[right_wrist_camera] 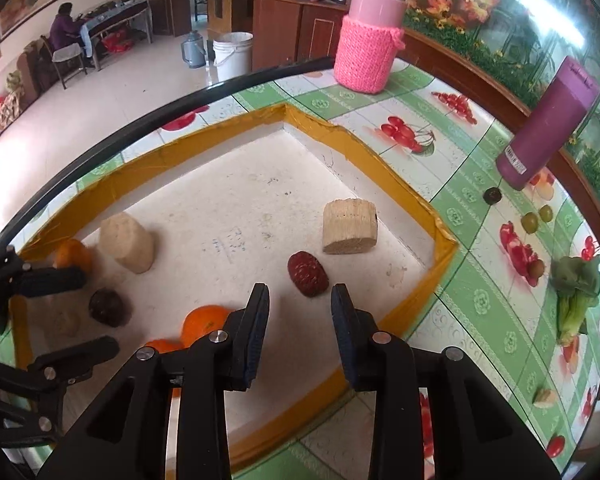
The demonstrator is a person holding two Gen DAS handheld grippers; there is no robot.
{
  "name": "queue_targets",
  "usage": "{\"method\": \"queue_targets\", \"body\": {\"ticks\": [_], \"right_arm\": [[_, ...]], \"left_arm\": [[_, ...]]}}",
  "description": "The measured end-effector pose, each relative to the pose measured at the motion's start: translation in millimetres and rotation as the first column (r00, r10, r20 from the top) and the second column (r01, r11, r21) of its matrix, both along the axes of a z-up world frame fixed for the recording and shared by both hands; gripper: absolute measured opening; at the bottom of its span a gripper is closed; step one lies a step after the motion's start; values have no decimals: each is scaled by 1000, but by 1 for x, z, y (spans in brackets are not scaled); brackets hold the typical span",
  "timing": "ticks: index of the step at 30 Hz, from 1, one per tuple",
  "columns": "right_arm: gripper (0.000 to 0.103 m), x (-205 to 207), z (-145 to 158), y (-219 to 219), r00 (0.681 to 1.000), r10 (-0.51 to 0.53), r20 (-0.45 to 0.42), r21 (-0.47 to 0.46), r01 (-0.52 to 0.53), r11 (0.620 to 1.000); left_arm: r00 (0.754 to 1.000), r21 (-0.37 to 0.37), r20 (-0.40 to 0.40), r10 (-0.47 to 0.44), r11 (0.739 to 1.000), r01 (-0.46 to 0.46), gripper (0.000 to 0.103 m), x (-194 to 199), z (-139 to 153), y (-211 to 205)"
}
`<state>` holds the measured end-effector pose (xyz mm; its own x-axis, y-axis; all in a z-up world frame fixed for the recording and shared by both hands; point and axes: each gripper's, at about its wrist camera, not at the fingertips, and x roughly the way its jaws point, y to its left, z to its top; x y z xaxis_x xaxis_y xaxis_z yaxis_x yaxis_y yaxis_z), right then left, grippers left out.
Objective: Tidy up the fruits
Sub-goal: 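Open the right gripper to drop the date in the tray while the left releases the dark fruit, then move both open grippers back over the table toward the remaining fruits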
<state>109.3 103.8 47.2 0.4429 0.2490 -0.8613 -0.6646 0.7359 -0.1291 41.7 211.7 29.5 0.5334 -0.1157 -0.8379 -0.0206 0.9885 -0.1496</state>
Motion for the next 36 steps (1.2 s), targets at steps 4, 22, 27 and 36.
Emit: {"method": "queue_targets", "body": {"ticks": [4,22,27,36], "right_arm": [[31,-17,11,-11,999,-16,29,2,16,1000],[68,-95,13,-144,977,-212,-22,74,213,974],[69,-103,10,-197,944,-327,-51,120,331,936],[79,-116,1,-275,865,-493,-99,172,503,847]], "left_arm": [[1000,28,25,0,1000,-1,63,-10,7,-2],[993,108,117,-25,994,13,83,-58,39,-43],[988,106,137,-66,993,52,96,-61,49,-73],[974,108,95,-208,974,197,101,-64,41,-145]]}}
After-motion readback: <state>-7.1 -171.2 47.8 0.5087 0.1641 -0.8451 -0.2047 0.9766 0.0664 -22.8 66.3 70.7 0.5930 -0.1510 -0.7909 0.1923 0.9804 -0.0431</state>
